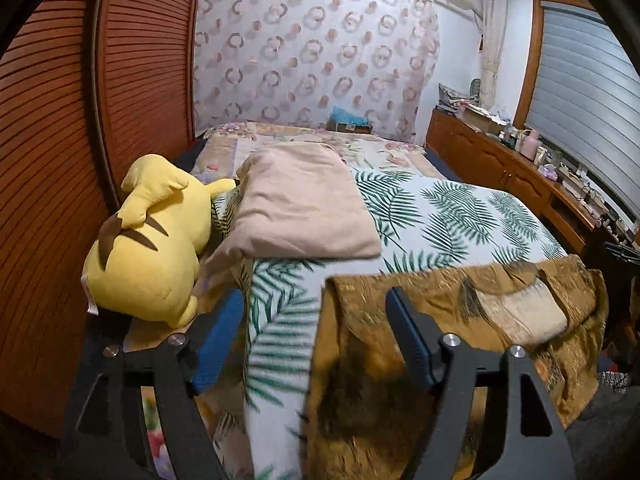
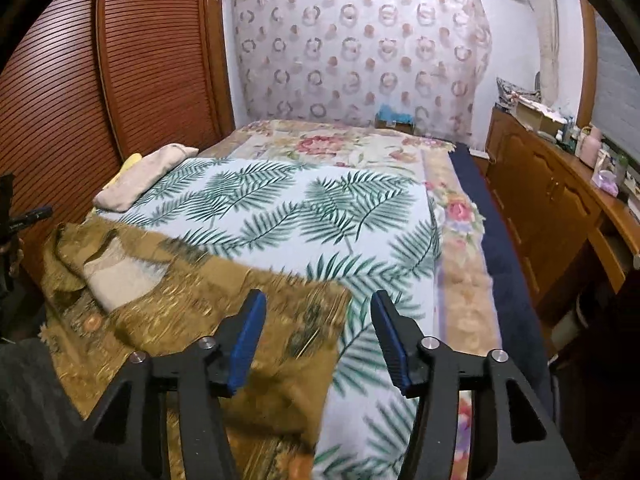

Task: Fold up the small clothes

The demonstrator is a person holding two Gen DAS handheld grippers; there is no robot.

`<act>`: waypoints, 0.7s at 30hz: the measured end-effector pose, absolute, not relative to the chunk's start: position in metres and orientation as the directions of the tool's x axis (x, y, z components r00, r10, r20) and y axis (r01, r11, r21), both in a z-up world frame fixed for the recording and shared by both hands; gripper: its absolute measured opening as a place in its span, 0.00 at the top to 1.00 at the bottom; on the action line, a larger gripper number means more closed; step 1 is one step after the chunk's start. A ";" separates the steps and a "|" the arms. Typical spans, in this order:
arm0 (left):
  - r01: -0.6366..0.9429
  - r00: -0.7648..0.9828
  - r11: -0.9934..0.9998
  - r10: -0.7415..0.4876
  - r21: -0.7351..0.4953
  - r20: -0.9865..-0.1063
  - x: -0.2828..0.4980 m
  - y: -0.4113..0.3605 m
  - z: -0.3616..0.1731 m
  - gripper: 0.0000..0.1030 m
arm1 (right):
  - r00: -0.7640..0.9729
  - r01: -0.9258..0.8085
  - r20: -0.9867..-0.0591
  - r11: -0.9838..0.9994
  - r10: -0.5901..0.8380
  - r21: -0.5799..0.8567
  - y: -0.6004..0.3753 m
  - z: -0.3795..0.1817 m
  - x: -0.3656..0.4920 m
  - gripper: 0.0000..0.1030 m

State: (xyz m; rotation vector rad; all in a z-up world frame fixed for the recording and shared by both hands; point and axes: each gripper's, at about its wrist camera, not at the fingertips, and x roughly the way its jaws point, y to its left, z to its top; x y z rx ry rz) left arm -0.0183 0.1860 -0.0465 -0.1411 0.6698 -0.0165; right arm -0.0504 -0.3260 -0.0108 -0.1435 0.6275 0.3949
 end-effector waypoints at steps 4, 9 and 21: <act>-0.017 0.763 0.994 -0.056 -0.107 -0.644 0.014 0.183 -0.051 0.28 | 0.730 -0.407 -0.603 0.914 0.322 -0.004 -0.317 -0.021 -0.027 0.44; 0.027 0.719 0.996 -0.081 -0.088 -0.690 0.047 0.177 -0.065 0.28 | 0.702 -0.413 -0.632 0.911 0.329 0.015 -0.308 -0.046 0.006 0.44; 0.099 0.624 0.985 -0.172 -0.141 -0.762 0.067 0.160 -0.096 0.45 | 0.630 -0.418 -0.710 0.908 0.316 0.034 -0.301 -0.073 0.034 0.44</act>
